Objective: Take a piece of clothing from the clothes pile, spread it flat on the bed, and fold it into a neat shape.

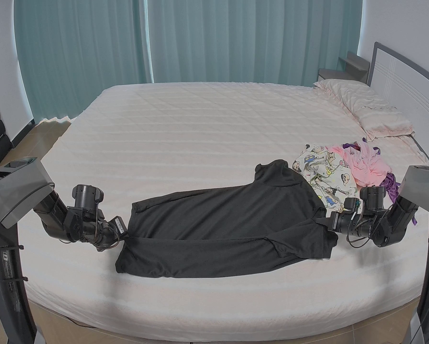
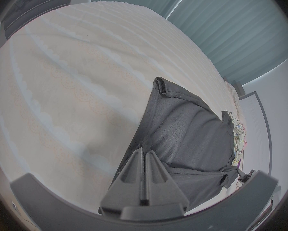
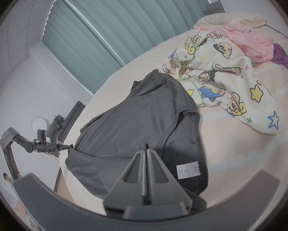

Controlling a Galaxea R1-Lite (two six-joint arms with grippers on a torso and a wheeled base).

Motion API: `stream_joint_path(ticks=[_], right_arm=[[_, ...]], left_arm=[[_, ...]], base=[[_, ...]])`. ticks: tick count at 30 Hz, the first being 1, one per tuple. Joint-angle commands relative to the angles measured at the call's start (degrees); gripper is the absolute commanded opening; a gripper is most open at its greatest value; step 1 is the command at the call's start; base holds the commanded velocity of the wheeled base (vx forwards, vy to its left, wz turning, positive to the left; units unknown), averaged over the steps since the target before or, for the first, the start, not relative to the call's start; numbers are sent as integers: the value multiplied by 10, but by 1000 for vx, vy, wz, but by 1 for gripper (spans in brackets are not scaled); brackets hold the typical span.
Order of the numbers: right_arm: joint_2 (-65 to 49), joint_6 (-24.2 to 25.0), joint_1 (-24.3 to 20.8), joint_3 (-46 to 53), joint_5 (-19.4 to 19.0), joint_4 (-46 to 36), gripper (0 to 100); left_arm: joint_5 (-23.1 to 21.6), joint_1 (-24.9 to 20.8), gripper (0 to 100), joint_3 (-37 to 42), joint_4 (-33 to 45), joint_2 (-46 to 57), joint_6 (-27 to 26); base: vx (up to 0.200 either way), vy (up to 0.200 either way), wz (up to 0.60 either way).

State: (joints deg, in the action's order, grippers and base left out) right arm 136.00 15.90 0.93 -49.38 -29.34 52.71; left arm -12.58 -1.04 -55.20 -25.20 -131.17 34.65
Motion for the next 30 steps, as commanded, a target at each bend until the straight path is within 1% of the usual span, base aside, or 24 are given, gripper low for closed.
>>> stream_joint_path(ticks=[1, 8, 9, 10, 17, 21, 23, 25, 27, 28, 30], right_arm=[[15, 0, 0, -6, 5, 0, 0], [27, 0, 1, -17, 11, 0, 0], [33, 0, 1, -21, 11, 0, 0], [35, 0, 0, -23, 11, 0, 100], [44, 1, 1, -26, 12, 3, 100], [35, 26, 8, -14, 14, 10, 100], [19, 42, 10, -2, 14, 13, 100], [5, 53, 15, 15, 10, 12, 100], [1, 53, 16, 23, 10, 13, 100], [1, 55, 16, 31, 10, 16, 100], [1, 55, 16, 39, 10, 25, 100]], left_arm=[[0, -1, 0, -10, -2, -13, 9], [0, -5, 0, -10, -4, -14, 9], [0, -4, 100, -10, -4, -14, 10], [0, -5, 100, -11, -3, -14, 10], [1, -5, 100, -9, -2, -12, 10], [-3, 1, 100, 11, 0, 4, 9], [-14, 7, 100, 38, -5, 29, 4], [-49, 13, 100, 60, -4, 56, -3], [-78, 18, 100, 77, -4, 72, -16], [-101, 25, 100, 96, -5, 78, -40], [-111, 28, 100, 110, -6, 76, -71]], base=[[0, 0, 0], [0, 0, 0], [0, 0, 0], [0, 0, 0], [0, 0, 0], [0, 0, 0], [0, 0, 0], [0, 0, 0], [0, 0, 0], [0, 0, 0], [0, 0, 0]])
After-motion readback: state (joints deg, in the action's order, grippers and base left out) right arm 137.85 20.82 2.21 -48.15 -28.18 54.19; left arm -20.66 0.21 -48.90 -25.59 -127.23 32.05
